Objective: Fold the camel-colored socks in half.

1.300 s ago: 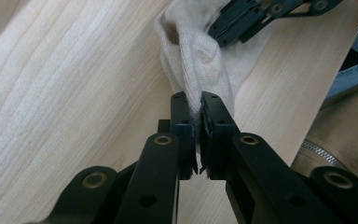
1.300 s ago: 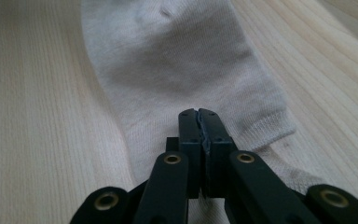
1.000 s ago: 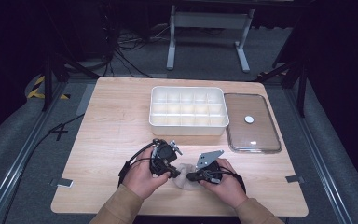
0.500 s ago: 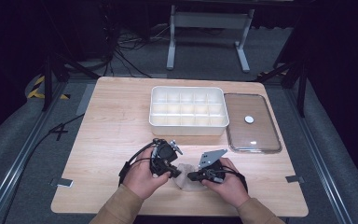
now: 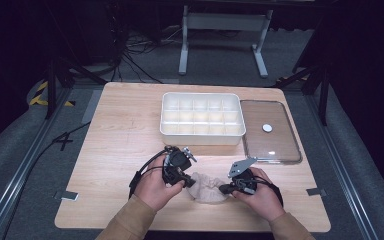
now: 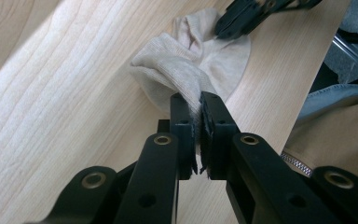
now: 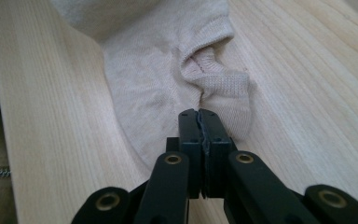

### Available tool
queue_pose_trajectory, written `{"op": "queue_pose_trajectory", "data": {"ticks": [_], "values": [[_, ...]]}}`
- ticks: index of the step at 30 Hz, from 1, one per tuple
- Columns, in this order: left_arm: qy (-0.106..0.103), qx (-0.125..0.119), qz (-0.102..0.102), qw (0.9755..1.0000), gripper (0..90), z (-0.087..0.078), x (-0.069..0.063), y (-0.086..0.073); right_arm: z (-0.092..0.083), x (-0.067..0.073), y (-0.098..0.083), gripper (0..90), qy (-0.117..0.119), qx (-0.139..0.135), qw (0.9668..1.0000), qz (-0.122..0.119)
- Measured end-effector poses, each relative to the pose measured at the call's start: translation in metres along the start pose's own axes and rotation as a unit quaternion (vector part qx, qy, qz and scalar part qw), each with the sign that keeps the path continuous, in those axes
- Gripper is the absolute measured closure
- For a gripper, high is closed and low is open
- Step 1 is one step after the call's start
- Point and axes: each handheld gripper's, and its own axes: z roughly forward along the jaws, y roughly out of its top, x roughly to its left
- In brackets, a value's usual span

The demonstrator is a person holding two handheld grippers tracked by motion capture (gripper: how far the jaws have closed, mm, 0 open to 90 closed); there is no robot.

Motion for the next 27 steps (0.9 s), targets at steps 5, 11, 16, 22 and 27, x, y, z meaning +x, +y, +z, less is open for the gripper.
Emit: {"op": "queue_pose_trajectory", "data": {"ticks": [5,11,16,22,27], "values": [[-0.004,-0.004,0.013,0.9999,84.6,0.004,-0.004,0.005,0.005,0.003,0.001,90.0,0.007,-0.009,0.9999,-0.006],[-0.009,-0.004,0.023,0.9997,84.6,0.007,-0.008,0.009,0.011,0.009,0.005,90.0,0.013,-0.018,0.9996,-0.017],[-0.015,0.000,0.030,0.9994,84.5,0.012,-0.011,0.012,0.013,0.011,0.006,90.0,0.016,-0.023,0.9994,-0.020],[-0.022,0.005,0.038,0.9990,84.4,0.018,-0.015,0.016,0.014,0.009,0.004,90.0,0.025,-0.034,0.9990,-0.013],[-0.027,0.021,0.050,0.9982,84.3,0.025,-0.021,0.018,0.015,0.010,0.003,89.9,0.026,-0.038,0.9988,-0.015]]}}
